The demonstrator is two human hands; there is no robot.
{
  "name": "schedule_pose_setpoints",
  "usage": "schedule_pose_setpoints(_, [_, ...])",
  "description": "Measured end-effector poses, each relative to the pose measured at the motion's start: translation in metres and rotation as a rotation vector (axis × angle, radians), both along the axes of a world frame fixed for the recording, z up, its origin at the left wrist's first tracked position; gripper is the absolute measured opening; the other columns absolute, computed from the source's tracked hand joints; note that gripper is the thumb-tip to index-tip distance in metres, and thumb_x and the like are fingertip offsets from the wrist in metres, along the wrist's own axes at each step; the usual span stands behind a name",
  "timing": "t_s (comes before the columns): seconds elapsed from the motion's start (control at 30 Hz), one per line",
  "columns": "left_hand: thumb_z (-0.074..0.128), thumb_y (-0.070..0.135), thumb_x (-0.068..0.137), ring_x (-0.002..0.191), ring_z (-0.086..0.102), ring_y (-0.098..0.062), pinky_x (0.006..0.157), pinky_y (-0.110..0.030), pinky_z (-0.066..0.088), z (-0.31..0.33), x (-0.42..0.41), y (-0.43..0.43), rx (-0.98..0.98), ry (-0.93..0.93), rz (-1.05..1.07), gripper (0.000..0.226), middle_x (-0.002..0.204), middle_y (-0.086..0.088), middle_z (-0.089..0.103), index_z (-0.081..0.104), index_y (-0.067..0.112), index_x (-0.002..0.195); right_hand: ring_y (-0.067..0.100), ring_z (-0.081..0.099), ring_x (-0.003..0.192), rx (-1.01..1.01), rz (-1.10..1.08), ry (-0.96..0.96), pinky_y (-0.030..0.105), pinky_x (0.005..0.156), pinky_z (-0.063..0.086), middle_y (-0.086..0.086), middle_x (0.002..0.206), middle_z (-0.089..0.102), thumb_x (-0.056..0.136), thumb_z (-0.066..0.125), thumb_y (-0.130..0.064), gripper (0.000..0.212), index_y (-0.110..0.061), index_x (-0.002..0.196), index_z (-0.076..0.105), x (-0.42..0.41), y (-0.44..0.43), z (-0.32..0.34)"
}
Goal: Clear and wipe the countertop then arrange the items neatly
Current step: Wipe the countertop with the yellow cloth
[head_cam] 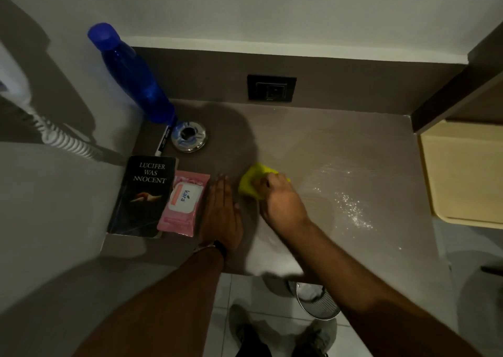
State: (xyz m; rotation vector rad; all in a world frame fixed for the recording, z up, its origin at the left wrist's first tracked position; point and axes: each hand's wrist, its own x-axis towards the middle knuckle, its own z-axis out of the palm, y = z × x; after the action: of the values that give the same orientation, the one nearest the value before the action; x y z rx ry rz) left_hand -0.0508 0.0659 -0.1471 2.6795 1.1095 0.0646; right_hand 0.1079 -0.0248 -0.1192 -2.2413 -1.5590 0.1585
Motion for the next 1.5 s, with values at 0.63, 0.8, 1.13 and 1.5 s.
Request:
schedule_pose_setpoints(0.63, [0.037,0.035,0.102,0.163,0.014,-0.028,0.134,-0.041,0.007,-0.018,-0.004,0.004,-0.009,-0.084,0.063,0.073,0.175,-0.01,0.017,0.016,0.011,0.168,0.033,0.049,0.138,-0.174,0.281,-0.216,0.039,0.113,0.041,0.009,0.148,0.053,0.105,0.055,-0.029,0.044,-0.027,0.149,0.057,0.097,0.096,0.032])
schedule_pose_setpoints(0.8, [0.03,0.039,0.104,0.164,0.01,-0.027,0.134,-0.046,0.01,-0.009,-0.003,0.003,-0.088,-0.048,0.059,0.071,0.176,-0.009,0.012,0.013,0.011,0.168,0.038,0.049,0.129,-0.237,-0.182,-0.209,0.043,0.102,0.046,0.015,0.135,0.054,0.097,0.056,-0.027,0.047,-0.022,0.143,0.06,0.13,0.057,0.037])
schedule_pose_setpoints(1.13, [0.029,0.035,0.102,0.162,0.018,-0.032,0.132,-0.051,0.018,-0.004,0.0,0.002,-0.056,-0.058,0.046,0.069,0.174,-0.014,0.023,0.027,0.005,0.165,0.034,0.059,0.099,-0.121,0.094,-0.213,0.039,0.08,0.052,0.009,0.108,0.062,0.079,0.077,-0.022,0.045,-0.02,0.124,0.072,0.034,-0.01,0.007])
schedule_pose_setpoints(1.5, [0.035,0.035,0.103,0.163,0.016,-0.027,0.133,-0.05,0.017,-0.006,-0.002,0.003,-0.092,-0.092,0.075,0.069,0.175,-0.008,0.021,0.024,0.01,0.166,0.038,0.047,0.132,-0.266,-0.013,-0.237,0.04,0.11,0.037,0.016,0.144,0.05,0.106,0.046,-0.032,0.047,-0.021,0.151,0.051,0.152,0.09,0.037])
